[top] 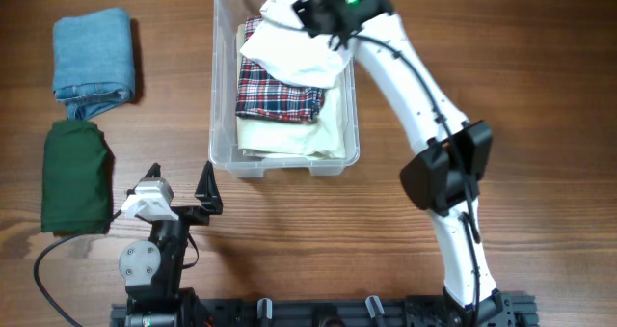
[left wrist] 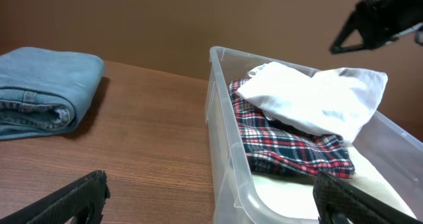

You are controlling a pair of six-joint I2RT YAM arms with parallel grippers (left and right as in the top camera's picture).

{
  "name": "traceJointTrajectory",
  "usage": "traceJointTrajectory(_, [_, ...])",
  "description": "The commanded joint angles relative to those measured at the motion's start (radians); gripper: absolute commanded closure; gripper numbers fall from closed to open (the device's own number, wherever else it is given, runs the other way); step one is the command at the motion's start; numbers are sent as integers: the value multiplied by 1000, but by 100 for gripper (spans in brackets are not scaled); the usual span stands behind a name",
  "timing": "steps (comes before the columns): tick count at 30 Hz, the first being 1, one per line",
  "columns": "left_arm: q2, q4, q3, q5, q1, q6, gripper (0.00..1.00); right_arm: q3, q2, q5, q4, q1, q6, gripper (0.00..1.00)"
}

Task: Pack container

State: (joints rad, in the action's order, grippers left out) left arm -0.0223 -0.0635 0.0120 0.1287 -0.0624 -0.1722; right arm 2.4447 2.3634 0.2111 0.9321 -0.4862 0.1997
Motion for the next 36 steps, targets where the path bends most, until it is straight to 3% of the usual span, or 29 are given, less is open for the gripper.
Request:
traceJointTrajectory(1, [0, -2, -6, -3, -7, 8, 0, 8, -9, 9, 39, 40, -44, 95])
traceJointTrajectory(11, [0, -2, -6, -3, -7, 8, 0, 1, 38, -18, 134, 35, -47, 96])
traceJointTrajectory(36, [0, -2, -6, -3, -7, 8, 0, 1, 251, -60, 164, -51, -42, 92])
